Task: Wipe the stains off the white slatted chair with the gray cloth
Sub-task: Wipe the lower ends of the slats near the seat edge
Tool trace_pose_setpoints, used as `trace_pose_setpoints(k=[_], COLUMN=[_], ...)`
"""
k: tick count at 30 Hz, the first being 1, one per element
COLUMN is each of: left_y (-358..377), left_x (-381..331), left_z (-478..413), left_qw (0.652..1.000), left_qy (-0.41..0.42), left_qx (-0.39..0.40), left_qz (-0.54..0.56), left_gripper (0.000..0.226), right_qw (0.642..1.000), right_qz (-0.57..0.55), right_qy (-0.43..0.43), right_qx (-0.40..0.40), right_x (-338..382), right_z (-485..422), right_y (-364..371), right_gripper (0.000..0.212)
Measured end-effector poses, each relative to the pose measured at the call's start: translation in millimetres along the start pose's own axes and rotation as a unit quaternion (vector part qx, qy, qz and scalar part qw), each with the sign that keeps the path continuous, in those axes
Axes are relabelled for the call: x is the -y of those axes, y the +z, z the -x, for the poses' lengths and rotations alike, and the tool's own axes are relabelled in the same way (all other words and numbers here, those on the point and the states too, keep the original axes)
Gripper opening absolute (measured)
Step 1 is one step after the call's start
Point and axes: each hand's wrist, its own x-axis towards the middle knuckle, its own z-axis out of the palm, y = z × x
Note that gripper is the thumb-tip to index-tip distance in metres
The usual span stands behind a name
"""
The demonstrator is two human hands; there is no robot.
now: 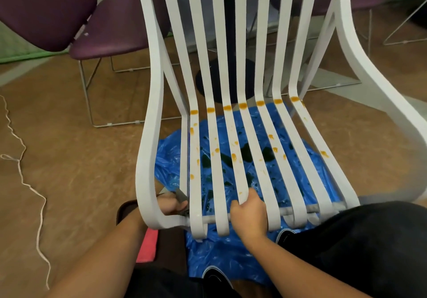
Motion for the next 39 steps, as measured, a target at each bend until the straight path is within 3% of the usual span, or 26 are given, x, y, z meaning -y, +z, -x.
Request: trace_pose_setpoints(k=[1, 3, 11, 16, 21, 27, 39], left_y=[4.1, 9.0, -25.1, -49.7, -71.9, -86.6, -90.2], left_x=[-3.8, -11.1, -71.1, -116.0, -152.6, -183.0, -169.1], left_z=[0.0, -11.5, -84.1, -127.4, -159.7, -190.3, -189.7], left_qw=[1.0, 0.997, 0.981, 0.96, 0.94, 0.924, 0.948], left_qy=[-0.003, 0.006, 0.035, 0.055, 0.046, 0.034, 0.048], left_qx=[-0.007, -0.065, -0.19, -0.245, -0.268, -0.264, -0.265], left_qz=[0.022, 0.052, -0.013, -0.121, -0.206, -0.275, -0.171], left_gripper=[0.025, 0.014, 0.032, 0.031, 0.038, 0.035, 0.032], right_qw=[1.0, 1.0, 1.0, 0.999, 0.998, 0.993, 0.997], right_qz=[-0.002, -0.004, 0.011, 0.005, 0.002, 0.015, 0.018], right_qy=[-0.003, -0.005, -0.003, 0.003, 0.015, -0.012, -0.018], right_qx=[-0.009, -0.02, -0.019, -0.033, -0.068, -0.112, -0.075], right_x=[-0.9, -1.1, -1.2, -3.7, -7.9, -13.3, -13.7], right_z=[0.0, 0.0, 0.0, -3.9, -4.8, -8.2, -6.3], right_y=[1.1, 2.0, 1.2, 7.1, 14.3, 21.0, 14.6], right_gripper=[0.012, 0.013, 0.011, 0.013, 0.019, 0.047, 0.025])
